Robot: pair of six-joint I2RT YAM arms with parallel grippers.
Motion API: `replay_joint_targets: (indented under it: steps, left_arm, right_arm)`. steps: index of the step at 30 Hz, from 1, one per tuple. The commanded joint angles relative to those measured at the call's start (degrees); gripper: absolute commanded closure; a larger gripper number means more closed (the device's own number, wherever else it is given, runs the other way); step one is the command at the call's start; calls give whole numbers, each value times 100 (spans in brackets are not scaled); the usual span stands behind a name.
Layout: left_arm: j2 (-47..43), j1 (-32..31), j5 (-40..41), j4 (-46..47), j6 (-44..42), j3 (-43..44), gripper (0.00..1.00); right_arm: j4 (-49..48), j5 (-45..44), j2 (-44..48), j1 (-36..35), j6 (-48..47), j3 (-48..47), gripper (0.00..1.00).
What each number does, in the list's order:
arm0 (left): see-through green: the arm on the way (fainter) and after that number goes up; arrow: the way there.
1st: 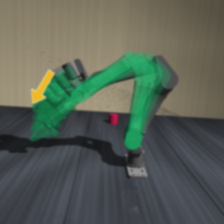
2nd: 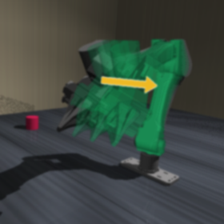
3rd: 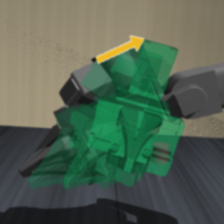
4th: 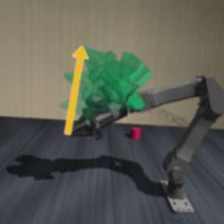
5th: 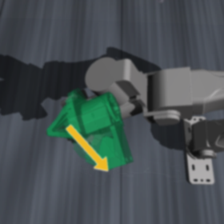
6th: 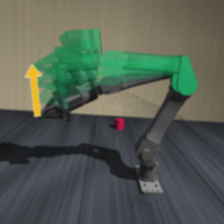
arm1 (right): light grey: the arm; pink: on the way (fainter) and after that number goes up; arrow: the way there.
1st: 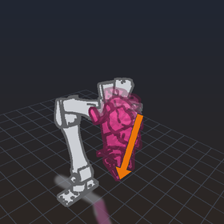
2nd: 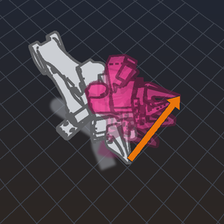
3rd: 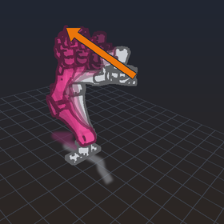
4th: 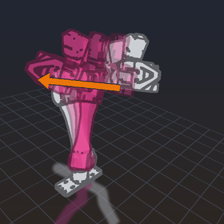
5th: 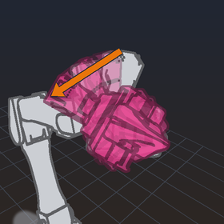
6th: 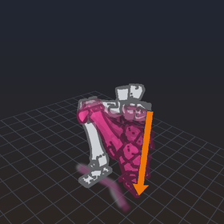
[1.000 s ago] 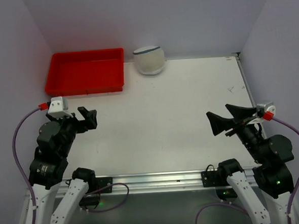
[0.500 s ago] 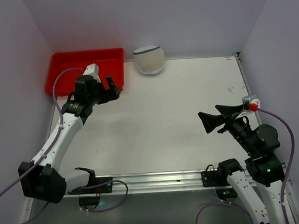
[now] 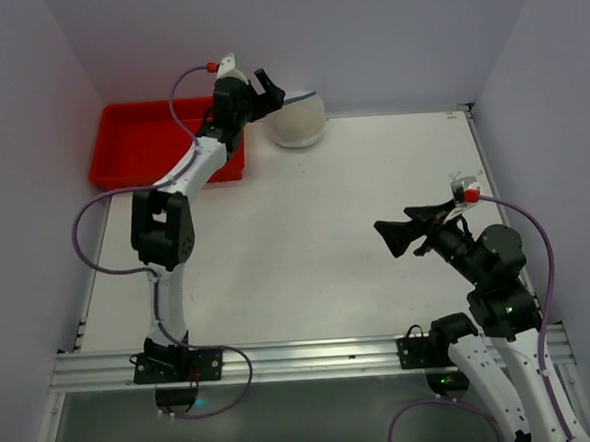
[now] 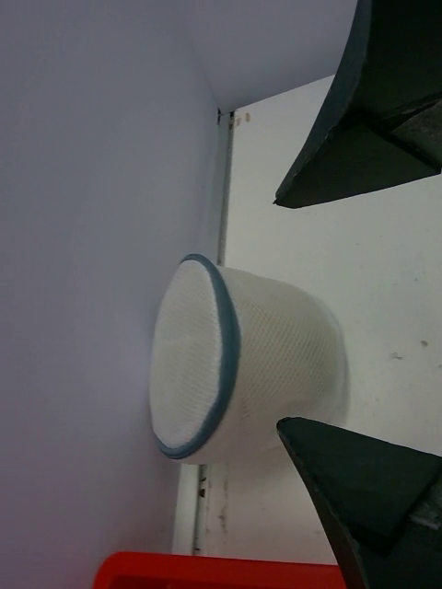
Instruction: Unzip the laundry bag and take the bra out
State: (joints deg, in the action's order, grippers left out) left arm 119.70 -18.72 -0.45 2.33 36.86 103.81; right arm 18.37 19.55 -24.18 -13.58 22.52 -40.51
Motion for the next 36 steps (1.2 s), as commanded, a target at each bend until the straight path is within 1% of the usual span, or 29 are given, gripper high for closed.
replay_joint_targets:
  steps: [1, 4, 9, 12, 16, 19, 21, 22, 23, 25, 26, 27, 28, 29, 31, 32, 33, 34, 35, 36]
  left_arm:
    - [849, 0, 247, 680, -293, 1008, 0]
    - [1457, -9, 273, 996, -758, 1483, 0]
    - [2021, -9, 195, 1612, -1478, 1651, 0]
    - [2355, -9, -16, 1902, -1786, 1695, 0]
    - [2847, -9, -762, 2280, -1990, 1704, 0]
    - [3163, -18, -956, 2307, -1876, 1792, 0]
    - [3287, -26, -992, 2298, -1709, 1853, 13]
    - [3366, -35, -1062, 2359, -1648, 1853, 22]
    - [3393, -35, -1080, 2377, -1586, 1827, 47]
    - [3385, -35, -1124, 2526, -1437, 1748, 71]
    - [3350, -35, -1159, 2614, -1401, 1565, 91]
    - [3297, -35, -1194, 2702, -1384, 1459, 98]
    - [3123, -44, -1281, 2825, -1375, 1345, 100]
    - [3016, -44, -1343, 2895, -1349, 1039, 100]
    - [2534, -70, -1475, 3097, -1269, 634, 100]
    - [2332, -96, -1484, 3133, -1260, 127, 100]
    - [2112, -123, -1476, 3160, -1252, -148, 100]
    - [1640, -210, -1467, 3151, -1252, -438, 100]
    - [1392, -254, -1441, 3090, -1252, -1023, 100]
    - [867, -307, -1380, 3011, -1234, -1316, 100]
  right_arm:
    - [-483, 444, -69, 14, 103, 157, 1]
    - [-624, 567, -60, 14, 182, 298, 1]
    - [-677, 708, -139, 14, 217, 403, 1]
    - [-730, 778, -209, 14, 252, 483, 1]
    - [-765, 857, -315, 14, 314, 536, 1]
    - [-765, 910, -368, 14, 323, 544, 1]
    - [-774, 919, -376, 14, 340, 544, 1]
    - [-774, 928, -376, 14, 340, 544, 1]
    - [-765, 928, -376, 14, 340, 544, 1]
    - [-756, 928, -350, 14, 340, 562, 1]
    - [-747, 919, -341, 14, 340, 571, 1]
    - [-747, 936, -333, 14, 332, 571, 1]
    - [-730, 936, -324, 14, 332, 571, 1]
    - [-721, 936, -324, 5, 323, 562, 1]
    - [-703, 875, -306, 14, 323, 571, 1]
    - [-712, 831, -315, 14, 323, 579, 1]
    - [-712, 779, -324, 14, 323, 588, 1]
    - [-677, 648, -359, 14, 340, 588, 1]
    - [-633, 542, -411, 14, 367, 553, 1]
    - [-485, 445, -533, 14, 419, 518, 1]
